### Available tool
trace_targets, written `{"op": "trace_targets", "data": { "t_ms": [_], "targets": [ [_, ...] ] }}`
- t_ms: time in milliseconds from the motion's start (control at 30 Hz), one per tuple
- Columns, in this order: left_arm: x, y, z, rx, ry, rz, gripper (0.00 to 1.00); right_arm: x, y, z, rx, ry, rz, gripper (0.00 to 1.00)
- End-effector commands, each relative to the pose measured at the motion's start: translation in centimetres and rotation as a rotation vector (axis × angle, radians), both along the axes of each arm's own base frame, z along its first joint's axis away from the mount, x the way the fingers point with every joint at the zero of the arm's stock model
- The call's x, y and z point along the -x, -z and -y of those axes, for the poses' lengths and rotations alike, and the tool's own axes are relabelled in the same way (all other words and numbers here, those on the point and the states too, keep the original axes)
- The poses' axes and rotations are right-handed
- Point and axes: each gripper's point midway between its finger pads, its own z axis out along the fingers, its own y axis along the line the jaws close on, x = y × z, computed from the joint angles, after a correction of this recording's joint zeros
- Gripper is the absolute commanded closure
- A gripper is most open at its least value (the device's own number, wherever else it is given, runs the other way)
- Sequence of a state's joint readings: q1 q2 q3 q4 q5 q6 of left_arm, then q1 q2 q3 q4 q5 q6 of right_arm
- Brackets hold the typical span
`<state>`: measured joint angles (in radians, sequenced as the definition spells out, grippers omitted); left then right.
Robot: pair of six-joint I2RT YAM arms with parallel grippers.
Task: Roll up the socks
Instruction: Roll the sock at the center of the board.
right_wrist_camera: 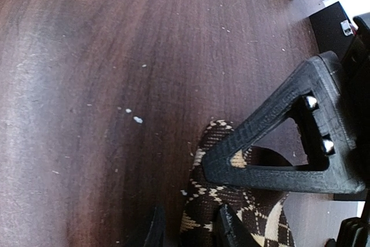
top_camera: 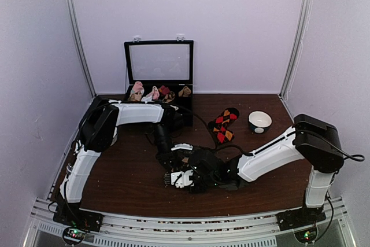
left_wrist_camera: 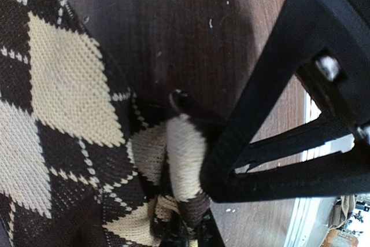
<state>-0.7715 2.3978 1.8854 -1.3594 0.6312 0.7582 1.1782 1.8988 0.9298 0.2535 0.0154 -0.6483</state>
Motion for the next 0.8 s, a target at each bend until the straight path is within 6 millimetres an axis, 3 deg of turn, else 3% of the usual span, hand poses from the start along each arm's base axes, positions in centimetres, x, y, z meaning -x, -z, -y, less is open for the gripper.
{"op": "trace_targets", "data": {
  "t_ms": [0,233,633,767],
  "targets": [
    [1.1,1.8,-1.1,-0.055,0.044,-0.036,1.0,-1.5,0.1,0.9,0.004,0.073,0.058,0.68],
    [1.0,2.1,-1.0,-0.063,0.041,-0.037,1.0,-1.8,-1.1,1.0,0.013,0.073,0.099,0.66],
    [0.7,1.8,-0.7,-0.052,0.042,-0.029,1.0,-0.9,3.3,2.0,0.1,0.07,0.011,0.72],
    [1.1,0.3,-0.4,-0.002,0.046,-0.052,0.88,-0.7,5.0,2.1,0.133,0.082,-0.049,0.75]
  ]
}}
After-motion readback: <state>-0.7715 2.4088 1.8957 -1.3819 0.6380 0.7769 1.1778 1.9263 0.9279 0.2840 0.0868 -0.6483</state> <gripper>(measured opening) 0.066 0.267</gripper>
